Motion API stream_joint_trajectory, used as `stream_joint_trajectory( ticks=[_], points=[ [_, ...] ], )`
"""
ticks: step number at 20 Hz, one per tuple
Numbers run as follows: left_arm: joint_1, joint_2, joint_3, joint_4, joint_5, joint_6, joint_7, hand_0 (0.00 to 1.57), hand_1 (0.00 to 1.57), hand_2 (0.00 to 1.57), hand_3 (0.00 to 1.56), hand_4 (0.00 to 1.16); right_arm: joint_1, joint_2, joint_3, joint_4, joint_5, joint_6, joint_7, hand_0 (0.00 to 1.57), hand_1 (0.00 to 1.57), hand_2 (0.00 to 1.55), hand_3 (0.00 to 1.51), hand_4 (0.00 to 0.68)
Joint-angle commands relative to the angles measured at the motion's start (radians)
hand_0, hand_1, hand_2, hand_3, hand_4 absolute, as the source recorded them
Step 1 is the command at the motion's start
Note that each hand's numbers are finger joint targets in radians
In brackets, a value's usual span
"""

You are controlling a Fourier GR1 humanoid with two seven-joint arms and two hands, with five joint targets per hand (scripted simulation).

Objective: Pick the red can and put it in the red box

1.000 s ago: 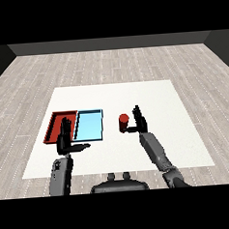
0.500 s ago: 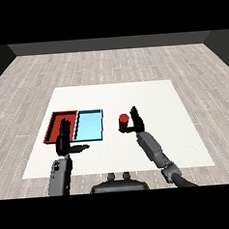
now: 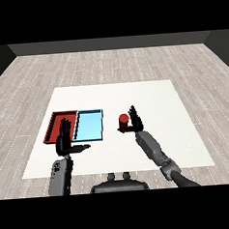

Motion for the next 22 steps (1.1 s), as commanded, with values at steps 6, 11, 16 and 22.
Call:
stream_joint_trajectory(
  ticks=[6,11,16,22],
  points=[
    [0.028,-0.010,-0.017,-0.026,-0.003,0.000,0.007,0.00,0.00,0.00,0.00,0.00,-0.054,0.000,0.044,0.030,-0.056,-0.034,0.036,0.00,0.00,0.00,0.00,0.000],
    [-0.016,0.038,0.041,0.027,0.032,-0.040,-0.025,0.00,0.00,0.00,0.00,0.00,-0.033,0.000,0.155,-0.009,-0.157,-0.099,0.017,0.00,0.00,0.00,0.00,0.000],
    [0.020,0.006,-0.014,-0.075,-0.017,0.016,0.052,0.00,0.00,0.00,0.00,0.00,-0.106,0.000,0.149,0.141,-0.165,-0.080,-0.045,0.00,0.00,0.00,0.00,0.000],
    [-0.004,-0.016,0.002,0.081,-0.025,0.011,-0.084,0.00,0.00,0.00,0.00,0.00,-0.118,0.000,0.094,0.197,-0.113,-0.005,-0.049,0.00,0.00,0.00,0.00,0.000]
  ],
)
